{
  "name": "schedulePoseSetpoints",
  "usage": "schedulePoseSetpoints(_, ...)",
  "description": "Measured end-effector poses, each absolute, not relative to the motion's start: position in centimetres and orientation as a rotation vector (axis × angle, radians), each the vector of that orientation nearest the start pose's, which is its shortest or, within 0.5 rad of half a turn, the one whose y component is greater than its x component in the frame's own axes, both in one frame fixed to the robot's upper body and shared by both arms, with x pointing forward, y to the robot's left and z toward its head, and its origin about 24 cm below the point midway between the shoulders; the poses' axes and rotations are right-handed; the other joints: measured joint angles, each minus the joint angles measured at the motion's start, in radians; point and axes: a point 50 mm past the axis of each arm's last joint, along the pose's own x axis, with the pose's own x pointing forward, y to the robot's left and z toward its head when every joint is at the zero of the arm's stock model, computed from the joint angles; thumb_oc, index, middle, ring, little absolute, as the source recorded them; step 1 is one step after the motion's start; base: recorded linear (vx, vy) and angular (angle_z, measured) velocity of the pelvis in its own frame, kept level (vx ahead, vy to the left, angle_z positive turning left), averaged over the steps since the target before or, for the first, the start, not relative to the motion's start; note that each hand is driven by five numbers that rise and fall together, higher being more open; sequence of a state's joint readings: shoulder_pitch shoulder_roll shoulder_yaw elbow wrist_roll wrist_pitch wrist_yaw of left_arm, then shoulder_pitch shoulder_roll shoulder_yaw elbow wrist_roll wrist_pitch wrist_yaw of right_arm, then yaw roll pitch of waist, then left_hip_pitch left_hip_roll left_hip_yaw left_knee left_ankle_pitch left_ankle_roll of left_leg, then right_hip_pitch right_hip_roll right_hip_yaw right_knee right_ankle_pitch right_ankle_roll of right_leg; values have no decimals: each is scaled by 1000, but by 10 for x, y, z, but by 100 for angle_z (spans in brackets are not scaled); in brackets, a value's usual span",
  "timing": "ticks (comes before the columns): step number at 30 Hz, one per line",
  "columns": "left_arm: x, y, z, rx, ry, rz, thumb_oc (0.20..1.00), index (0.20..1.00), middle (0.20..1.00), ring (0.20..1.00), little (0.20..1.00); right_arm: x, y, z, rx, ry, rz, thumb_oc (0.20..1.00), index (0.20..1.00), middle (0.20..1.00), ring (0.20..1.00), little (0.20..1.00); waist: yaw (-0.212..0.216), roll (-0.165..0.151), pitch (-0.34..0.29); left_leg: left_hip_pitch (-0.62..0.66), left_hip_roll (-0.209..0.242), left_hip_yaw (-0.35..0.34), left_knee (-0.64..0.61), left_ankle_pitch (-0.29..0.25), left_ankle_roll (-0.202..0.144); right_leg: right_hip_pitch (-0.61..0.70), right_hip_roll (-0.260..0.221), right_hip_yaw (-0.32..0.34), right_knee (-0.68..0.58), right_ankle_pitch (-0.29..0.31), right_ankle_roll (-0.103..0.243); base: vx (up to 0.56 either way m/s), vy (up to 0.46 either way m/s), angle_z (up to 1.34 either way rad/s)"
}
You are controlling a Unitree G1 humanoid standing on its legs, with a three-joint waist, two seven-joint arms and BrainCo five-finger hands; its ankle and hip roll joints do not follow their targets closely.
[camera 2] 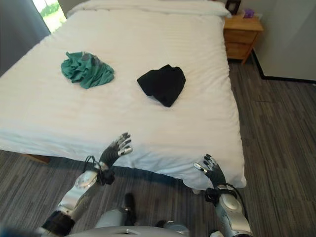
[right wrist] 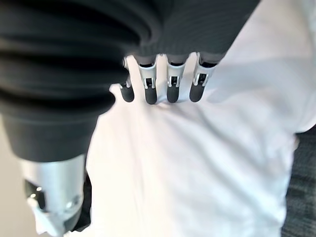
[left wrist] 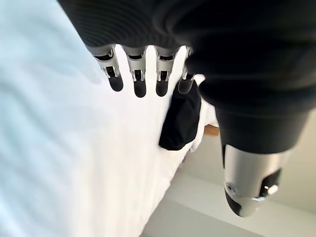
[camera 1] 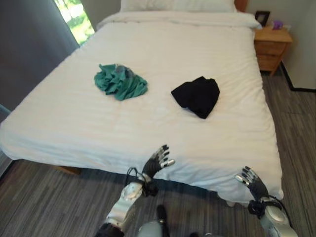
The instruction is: Pick up bed clothes into laundry basket.
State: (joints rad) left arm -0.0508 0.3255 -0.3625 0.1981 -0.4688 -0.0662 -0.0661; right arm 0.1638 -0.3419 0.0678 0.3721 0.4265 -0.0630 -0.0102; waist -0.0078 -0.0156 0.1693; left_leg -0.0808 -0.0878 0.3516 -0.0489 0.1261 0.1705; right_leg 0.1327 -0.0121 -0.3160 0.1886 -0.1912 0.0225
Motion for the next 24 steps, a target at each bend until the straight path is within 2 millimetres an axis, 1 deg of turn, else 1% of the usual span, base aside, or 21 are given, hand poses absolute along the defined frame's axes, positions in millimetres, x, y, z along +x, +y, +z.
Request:
schedulePoseSetpoints(1,245,143,0,-82,213,-336,1000,1000,1000,1000,1000,172,-239,-63,30,511,-132,1000,1000,1000,1000,1000,-4,50,-2,82,34,4,-35,-65,74,-54,36,-2,231,-20,38,154,350,-12)
schedulePoseSetpoints(2,246,148,0,-59,215,-332,1000,1000,1000,1000,1000,166,-238,-66,19,530,-123,1000,1000,1000,1000,1000,-24,26,-2,103,36,-25,-45,-69,0,-130,-18,-15,438,-33,56,107,201,10)
schedulePoseSetpoints(3,248,153,1,-41,216,-326,1000,1000,1000,1000,1000,159,-237,-69,16,548,-111,1000,1000,1000,1000,1000,-39,6,-7,111,16,-45,-45,-73,5,-195,-68,4,543,-55,65,137,130,48)
schedulePoseSetpoints(4,252,152,5,-32,201,-333,1000,1000,1000,1000,1000,154,-241,-68,-15,556,-105,1000,1000,1000,1000,1000,-52,-12,-4,114,-13,-79,-44,-85,7,-300,-148,63,635,-57,79,164,76,57)
schedulePoseSetpoints(5,253,150,6,-29,198,-342,1000,1000,1000,1000,1000,153,-244,-68,-28,562,-108,1000,1000,1000,1000,1000,-65,-16,-4,114,-15,-92,-44,-83,6,-323,-163,100,613,-62,87,182,41,76)
schedulePoseSetpoints(6,254,148,7,-23,194,-357,1000,1000,1000,1000,1000,149,-250,-68,-39,571,-130,1000,1000,1000,1000,1000,-79,-3,2,118,-16,-127,-44,-85,3,-356,-163,160,546,-63,89,184,-14,53)
schedulePoseSetpoints(7,254,148,7,-23,194,-357,1000,1000,1000,1000,1000,149,-250,-68,-39,571,-130,1000,1000,1000,1000,1000,-79,-3,2,118,-16,-127,-44,-85,3,-356,-163,160,546,-63,89,152,-21,69)
schedulePoseSetpoints(8,254,148,6,-27,196,-362,1000,1000,1000,1000,1000,138,-262,-68,-62,595,-166,1000,1000,1000,1000,1000,-80,12,12,139,-10,-171,-44,-97,-21,-370,-144,230,389,-46,105,211,-74,54)
schedulePoseSetpoints(9,253,151,5,-17,201,-362,1000,1000,1000,1000,1000,132,-269,-68,-82,612,-169,1000,1000,1000,1000,1000,-82,17,14,143,2,-180,-41,-105,-40,-363,-108,304,218,-10,106,202,-80,73)
schedulePoseSetpoints(10,253,151,5,-21,201,-365,1000,1000,1000,1000,1000,130,-273,-67,-93,615,-172,1000,1000,1000,1000,1000,-88,14,14,146,-2,-217,-39,-119,-62,-370,-90,326,126,26,104,198,-77,60)
schedulePoseSetpoints(12,253,147,3,-35,205,-371,1000,1000,1000,1000,1000,134,-282,-59,-115,588,-174,1000,1000,1000,1000,1000,-107,13,15,145,-2,-256,-36,-125,-65,-341,-51,436,-62,114,119,107,-86,67)
schedulePoseSetpoints(14,252,144,2,-36,205,-387,1000,1000,1000,1000,1000,142,-289,-47,-124,537,-169,1000,1000,1000,1000,1000,-110,-9,25,166,-9,-290,-51,-127,-78,-296,-48,448,-161,192,121,101,-99,74)
schedulePoseSetpoints(15,248,135,0,-61,208,-423,1000,1000,1000,1000,1000,152,-302,-19,-181,438,-156,1000,1000,1000,1000,1000,-118,-19,17,179,-11,-330,-49,-128,-79,-234,-62,418,-236,267,116,97,-63,75)
schedulePoseSetpoints(16,245,132,0,-67,206,-440,1000,1000,1000,1000,1000,160,-307,-2,-211,362,-153,1000,1000,1000,1000,1000,-114,-21,10,182,-10,-333,-50,-130,-82,-227,-64,407,-244,297,115,68,-27,68)
schedulePoseSetpoints(17,240,132,-1,-77,209,-450,1000,1000,1000,1000,1000,175,-315,25,-261,257,-147,1000,1000,1000,1000,1000,-103,-39,15,186,-6,-339,-50,-136,-91,-217,-64,394,-254,335,112,45,-21,25)
schedulePoseSetpoints(18,235,131,-3,-87,219,-460,1000,1000,1000,1000,1000,181,-323,49,-332,195,-125,1000,1000,1000,1000,1000,-99,-32,11,189,0,-338,-50,-139,-97,-208,-63,379,-271,352,107,40,-21,42)
schedulePoseSetpoints(19,230,131,-5,-102,227,-469,1000,1000,1000,1000,1000,195,-345,96,-469,63,-149,1000,1000,1000,1000,1000,-94,-29,7,183,20,-338,-50,-143,-104,-197,-54,347,-283,356,102,51,-22,44)
schedulePoseSetpoints(20,227,130,-7,-113,234,-474,1000,1000,1000,1000,1000,200,-355,117,-566,52,-143,1000,1000,1000,1000,1000,-95,-26,5,180,29,-336,-50,-145,-111,-195,-52,333,-287,357,100,34,-11,49)
schedulePoseSetpoints(22,221,128,-11,-114,253,-500,1000,1000,1000,1000,1000,209,-381,171,-804,24,-178,1000,1000,1000,1000,1000,-97,-22,3,169,44,-336,-49,-144,-120,-200,-43,313,-287,355,88,46,-12,29)
schedulePoseSetpoints(23,218,128,-13,-119,263,-514,1000,1000,1000,1000,1000,215,-392,213,-858,-86,-269,1000,1000,1000,1000,1000,-69,-31,4,164,54,-334,-50,-140,-127,-207,-32,317,-289,361,76,75,-34,8)
schedulePoseSetpoints(24,212,125,-18,-153,297,-525,1000,1000,1000,1000,1000,233,-391,244,-905,-175,-300,1000,1000,1000,1000,1000,-69,-44,1,154,55,-337,-49,-139,-135,-211,-33,307,-289,361,66,54,-31,2)
